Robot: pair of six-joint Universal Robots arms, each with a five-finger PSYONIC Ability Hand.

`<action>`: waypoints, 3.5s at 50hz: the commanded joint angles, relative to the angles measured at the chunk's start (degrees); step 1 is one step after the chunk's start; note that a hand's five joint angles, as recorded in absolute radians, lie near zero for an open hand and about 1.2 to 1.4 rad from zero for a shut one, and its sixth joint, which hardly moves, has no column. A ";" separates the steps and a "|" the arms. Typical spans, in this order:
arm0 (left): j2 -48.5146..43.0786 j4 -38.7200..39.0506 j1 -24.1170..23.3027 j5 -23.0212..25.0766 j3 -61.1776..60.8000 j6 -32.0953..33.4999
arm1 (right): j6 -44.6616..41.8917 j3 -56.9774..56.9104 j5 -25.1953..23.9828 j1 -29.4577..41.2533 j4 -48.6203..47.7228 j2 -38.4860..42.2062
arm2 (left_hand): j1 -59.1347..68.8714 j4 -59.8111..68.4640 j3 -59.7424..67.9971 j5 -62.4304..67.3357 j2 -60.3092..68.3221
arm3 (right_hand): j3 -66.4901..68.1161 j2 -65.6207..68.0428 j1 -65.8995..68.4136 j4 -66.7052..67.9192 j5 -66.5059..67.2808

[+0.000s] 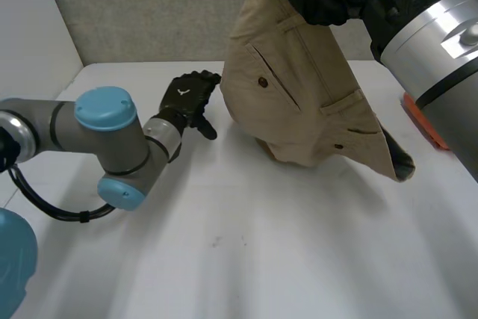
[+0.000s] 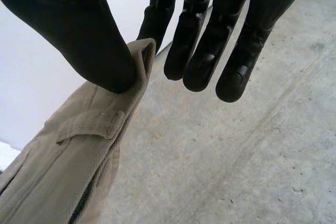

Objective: Fold the laundry.

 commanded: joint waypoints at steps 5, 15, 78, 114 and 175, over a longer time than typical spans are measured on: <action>-3.31 0.24 -3.43 -0.41 2.13 -1.26 | 2.72 0.82 -0.04 -0.67 2.46 -2.69 | 34.49 35.18 34.82 35.90 35.11 | 12.27 12.79 23.02 11.67 13.48; 5.82 0.33 -1.32 -7.86 -2.70 -0.46 | 2.37 0.74 0.57 -4.43 3.42 -2.61 | 63.48 64.17 63.81 64.89 64.10 | 12.27 12.79 23.02 11.67 13.48; 17.70 30.57 -7.82 -19.74 -29.75 31.88 | -13.81 -5.09 11.48 -4.18 -11.45 25.26 | 63.48 64.17 63.81 64.89 64.10 | 12.27 12.79 23.02 11.67 13.48; 17.89 -7.57 4.74 -3.57 -15.20 18.44 | -13.89 22.88 2.42 -9.19 -3.96 18.22 | 7.82 8.51 8.15 9.23 8.44 | 12.27 12.79 23.02 11.67 13.48; 48.90 -21.29 0.44 -4.71 -50.25 34.16 | -38.83 18.04 2.07 -13.14 45.77 2.67 | 63.48 64.17 63.81 64.89 64.10 | 12.27 12.79 23.02 11.67 13.48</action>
